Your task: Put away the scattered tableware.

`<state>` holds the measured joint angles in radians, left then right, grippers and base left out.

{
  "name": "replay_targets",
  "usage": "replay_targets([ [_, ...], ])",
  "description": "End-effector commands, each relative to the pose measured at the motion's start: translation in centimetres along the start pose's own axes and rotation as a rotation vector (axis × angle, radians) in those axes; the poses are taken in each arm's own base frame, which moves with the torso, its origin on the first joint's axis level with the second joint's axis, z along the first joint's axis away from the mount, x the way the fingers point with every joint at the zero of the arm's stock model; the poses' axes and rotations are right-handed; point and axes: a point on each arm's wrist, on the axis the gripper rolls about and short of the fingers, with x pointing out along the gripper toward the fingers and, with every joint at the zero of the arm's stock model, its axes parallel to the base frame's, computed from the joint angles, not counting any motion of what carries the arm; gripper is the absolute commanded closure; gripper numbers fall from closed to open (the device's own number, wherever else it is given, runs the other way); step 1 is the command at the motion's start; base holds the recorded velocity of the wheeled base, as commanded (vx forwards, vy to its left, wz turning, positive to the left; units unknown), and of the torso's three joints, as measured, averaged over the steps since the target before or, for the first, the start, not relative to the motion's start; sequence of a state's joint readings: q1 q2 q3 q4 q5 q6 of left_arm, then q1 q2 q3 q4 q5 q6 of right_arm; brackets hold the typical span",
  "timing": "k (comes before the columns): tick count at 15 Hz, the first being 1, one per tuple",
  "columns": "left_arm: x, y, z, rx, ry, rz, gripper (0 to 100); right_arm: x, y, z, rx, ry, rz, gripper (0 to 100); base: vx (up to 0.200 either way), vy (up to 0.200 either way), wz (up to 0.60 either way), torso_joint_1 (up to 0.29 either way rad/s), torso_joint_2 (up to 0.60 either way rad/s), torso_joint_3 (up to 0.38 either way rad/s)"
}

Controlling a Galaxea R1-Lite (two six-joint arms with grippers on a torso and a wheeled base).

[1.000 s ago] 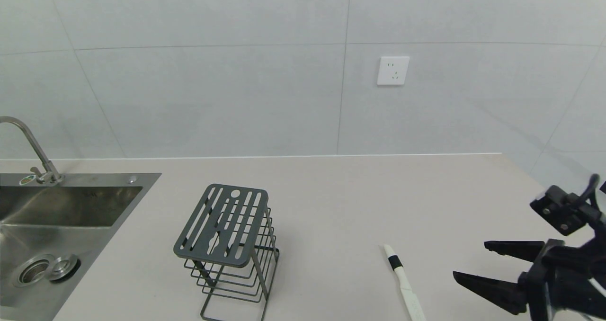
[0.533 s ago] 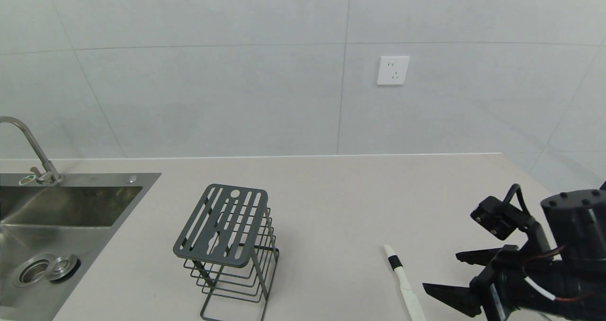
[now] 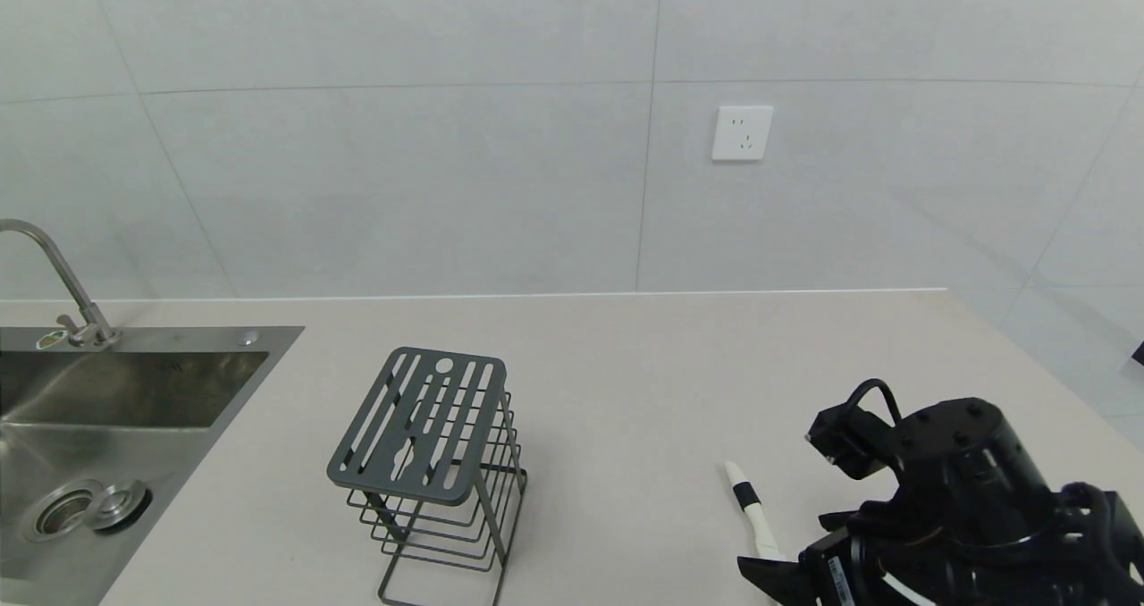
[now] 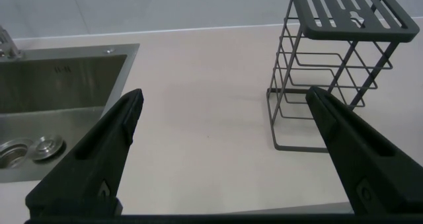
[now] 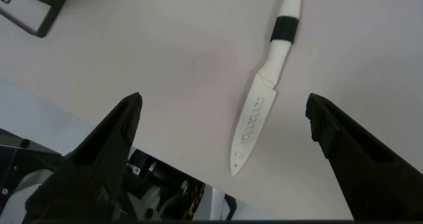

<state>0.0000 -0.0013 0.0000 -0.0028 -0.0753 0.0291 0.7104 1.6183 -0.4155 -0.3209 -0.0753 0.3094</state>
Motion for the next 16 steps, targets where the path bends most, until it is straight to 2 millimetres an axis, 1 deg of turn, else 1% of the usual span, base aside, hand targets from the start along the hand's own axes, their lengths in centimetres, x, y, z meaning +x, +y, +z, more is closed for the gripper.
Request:
replay_targets([
  [1, 0.0, 0.0, 0.0, 0.000, 0.001, 0.000, 0, 1.1, 0.2, -0.6, -0.015, 0.048, -0.027, 0, 0.000, 0.000, 0.00, 0.000, 0.00, 0.000],
  [4, 0.0, 0.0, 0.0, 0.000, 0.001, 0.000, 0, 1.9, 0.0, -0.9, -0.018, 0.067, -0.093, 0, 0.000, 0.000, 0.00, 0.000, 0.00, 0.000],
  [5, 0.0, 0.0, 0.0, 0.000, 0.001, 0.000, 0, 2.2, -0.2, -0.9, -0.025, 0.068, -0.141, 0, 0.000, 0.000, 0.00, 0.000, 0.00, 0.000],
  [11, 0.0, 0.0, 0.0, 0.000, 0.001, 0.000, 0, 3.3, -0.3, -1.7, -0.037, 0.124, -0.162, 0, 0.000, 0.000, 0.00, 0.000, 0.00, 0.000],
  [16, 0.0, 0.0, 0.0, 0.000, 0.001, 0.000, 0, 4.4, -0.6, -1.8, -0.026, 0.135, -0.174, 0, 0.000, 0.000, 0.00, 0.000, 0.00, 0.000],
])
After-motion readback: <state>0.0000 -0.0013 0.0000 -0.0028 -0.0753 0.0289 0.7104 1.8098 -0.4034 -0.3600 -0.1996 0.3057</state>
